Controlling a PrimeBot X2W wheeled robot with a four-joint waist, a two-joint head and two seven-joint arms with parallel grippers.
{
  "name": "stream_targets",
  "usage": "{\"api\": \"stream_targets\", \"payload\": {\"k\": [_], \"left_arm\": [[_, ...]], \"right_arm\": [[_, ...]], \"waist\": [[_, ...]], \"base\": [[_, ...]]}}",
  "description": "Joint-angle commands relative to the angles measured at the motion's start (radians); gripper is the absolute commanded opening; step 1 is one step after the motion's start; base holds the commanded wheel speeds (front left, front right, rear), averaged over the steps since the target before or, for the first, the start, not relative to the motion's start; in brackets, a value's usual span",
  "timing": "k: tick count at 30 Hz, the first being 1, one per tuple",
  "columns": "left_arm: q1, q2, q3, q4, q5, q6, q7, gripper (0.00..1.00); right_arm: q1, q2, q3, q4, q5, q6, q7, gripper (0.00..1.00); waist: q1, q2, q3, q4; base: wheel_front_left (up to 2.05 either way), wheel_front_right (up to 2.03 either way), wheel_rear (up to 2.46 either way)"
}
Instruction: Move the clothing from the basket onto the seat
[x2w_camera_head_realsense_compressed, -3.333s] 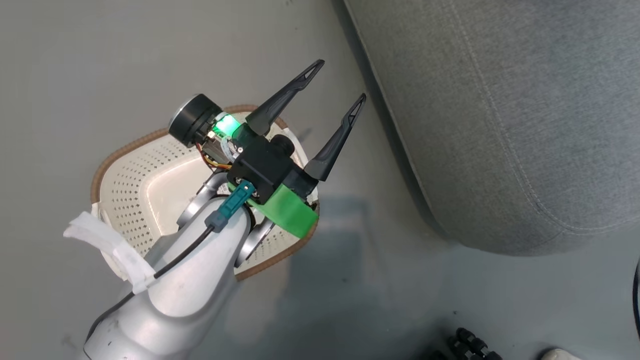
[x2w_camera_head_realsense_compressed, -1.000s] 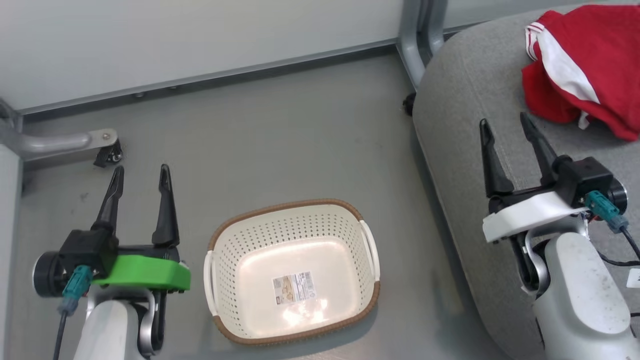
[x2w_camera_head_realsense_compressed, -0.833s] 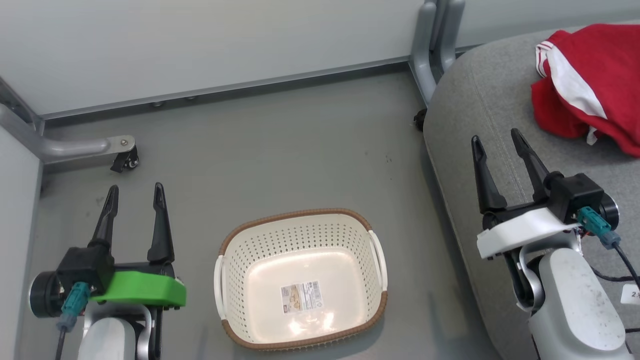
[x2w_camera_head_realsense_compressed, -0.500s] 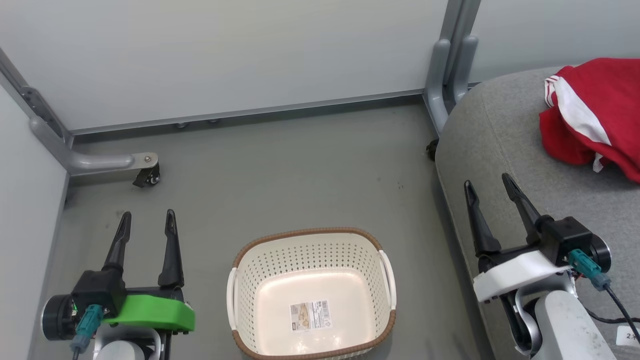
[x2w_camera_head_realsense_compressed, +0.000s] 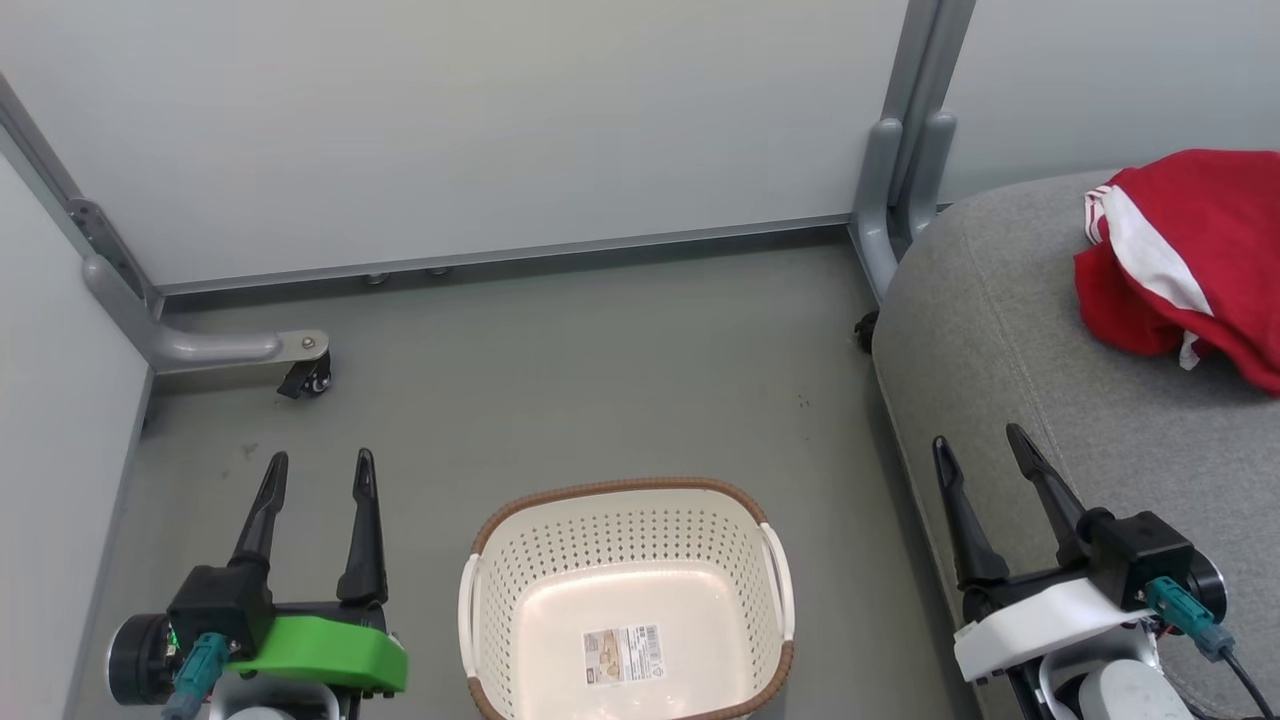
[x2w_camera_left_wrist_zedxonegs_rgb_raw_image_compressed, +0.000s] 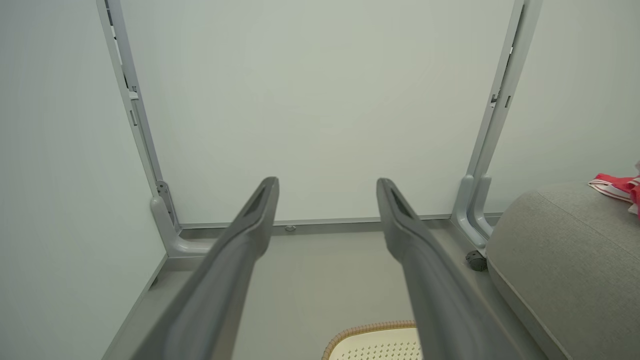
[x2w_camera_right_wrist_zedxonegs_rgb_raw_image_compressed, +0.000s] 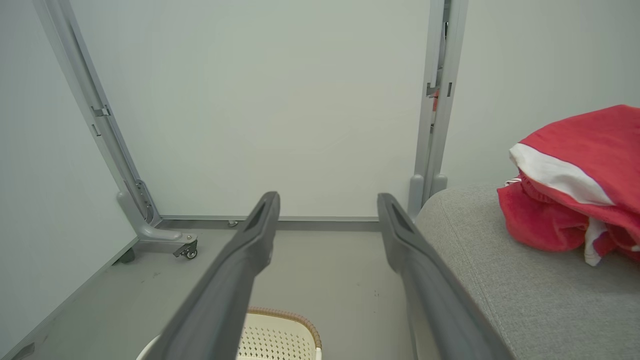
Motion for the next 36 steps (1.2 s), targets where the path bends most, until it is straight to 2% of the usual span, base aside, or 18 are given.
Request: {"api": "stream_targets", "payload": {"k": [1, 14, 15, 19, 36], "left_arm": [[0.018, -0.001, 0.003, 0.003, 0.012, -0.005, 0.0, 1.0], [0.005, -0.004, 0.017, 0.012, 0.019, -0.006, 0.0, 1.0], [0.003, -0.005, 0.016, 0.015, 0.018, -0.007, 0.0, 0.0], [0.006, -0.01, 0.018, 0.05, 0.005, -0.007, 0.006, 0.0], [-0.011, -0.01, 0.045, 0.051, -0.318, -0.013, 0.089, 0.0]], "right_arm": [[0.014, -0.002, 0.001, -0.006, 0.005, -0.001, -0.002, 1.0], [-0.006, -0.002, -0.005, 0.003, 0.016, -0.001, -0.002, 1.0], [-0.001, 0.001, -0.003, 0.004, 0.012, 0.0, 0.0, 0.0], [0.013, 0.006, 0.0, 0.034, 0.025, 0.0, 0.003, 0.0], [-0.005, -0.001, -0.03, 0.051, 0.345, 0.0, 0.082, 0.0]], "waist": [[0.0001, 0.0, -0.001, 0.0], [0.0001, 0.0, 0.012, 0.001], [0.0001, 0.0, 0.011, 0.001], [0.0001, 0.0, 0.011, 0.0], [0.0001, 0.0, 0.011, -0.021]], "base": [[0.0, 0.0, 0.0], [0.0, 0.0, 0.0], [0.0, 0.0, 0.0], [0.0, 0.0, 0.0], [0.0, 0.0, 0.0]]}}
